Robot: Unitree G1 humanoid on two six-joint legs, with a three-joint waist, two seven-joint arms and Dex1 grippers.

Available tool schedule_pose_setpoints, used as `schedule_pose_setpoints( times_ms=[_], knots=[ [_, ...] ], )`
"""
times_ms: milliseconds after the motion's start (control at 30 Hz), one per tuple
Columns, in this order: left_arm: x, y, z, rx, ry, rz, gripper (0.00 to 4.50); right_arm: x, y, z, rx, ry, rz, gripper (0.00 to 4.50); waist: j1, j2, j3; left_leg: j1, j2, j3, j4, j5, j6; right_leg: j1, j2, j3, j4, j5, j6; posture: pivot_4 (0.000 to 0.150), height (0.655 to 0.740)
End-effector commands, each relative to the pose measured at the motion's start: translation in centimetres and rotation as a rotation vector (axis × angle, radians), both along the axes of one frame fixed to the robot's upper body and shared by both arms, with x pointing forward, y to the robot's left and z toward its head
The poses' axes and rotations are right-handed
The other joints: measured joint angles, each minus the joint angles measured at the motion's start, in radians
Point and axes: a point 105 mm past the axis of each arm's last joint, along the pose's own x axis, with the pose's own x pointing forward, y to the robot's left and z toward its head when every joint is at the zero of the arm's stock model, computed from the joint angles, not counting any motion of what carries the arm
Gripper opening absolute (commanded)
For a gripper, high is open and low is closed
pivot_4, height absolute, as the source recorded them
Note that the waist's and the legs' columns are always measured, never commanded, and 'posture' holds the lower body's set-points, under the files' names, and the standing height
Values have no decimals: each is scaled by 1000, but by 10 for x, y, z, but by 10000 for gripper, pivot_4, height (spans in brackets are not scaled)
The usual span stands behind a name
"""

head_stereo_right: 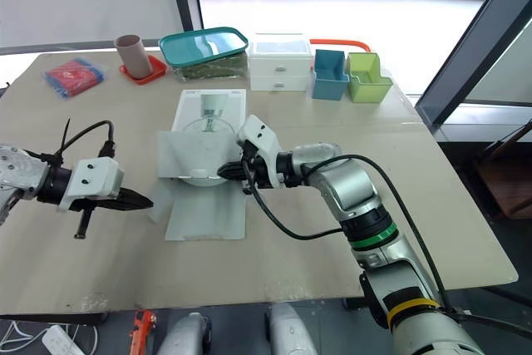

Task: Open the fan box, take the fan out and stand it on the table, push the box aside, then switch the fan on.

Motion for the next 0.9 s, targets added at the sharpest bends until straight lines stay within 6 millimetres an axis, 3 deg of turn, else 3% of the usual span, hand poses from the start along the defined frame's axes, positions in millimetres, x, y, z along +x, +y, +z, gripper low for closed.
schedule_pose_setpoints(
  times_ms=[33, 367, 900],
  knots=[
    [3, 9, 11, 21, -53, 18, 0, 0, 1, 8, 16, -27, -1, 467, 0, 0, 0, 0, 0, 0, 0, 0, 0, 0, 0, 0, 0, 0, 0, 1500, 7400],
    [17, 35, -2, 94, -81, 100, 0, -1, -1, 9, 8, -38, 4, 467, 0, 0, 0, -1, 0, 0, 0, 0, 0, -1, 0, 0, 0, 0, -1, 1500, 7400],
    [74, 22, -11, -73, -272, 258, 0, -2, -5, 14, 10, -56, -2, 467, 2, 0, 0, -1, 0, 0, 0, 0, 0, -1, 0, 0, 0, 1, -1, 1500, 7400]
  ],
)
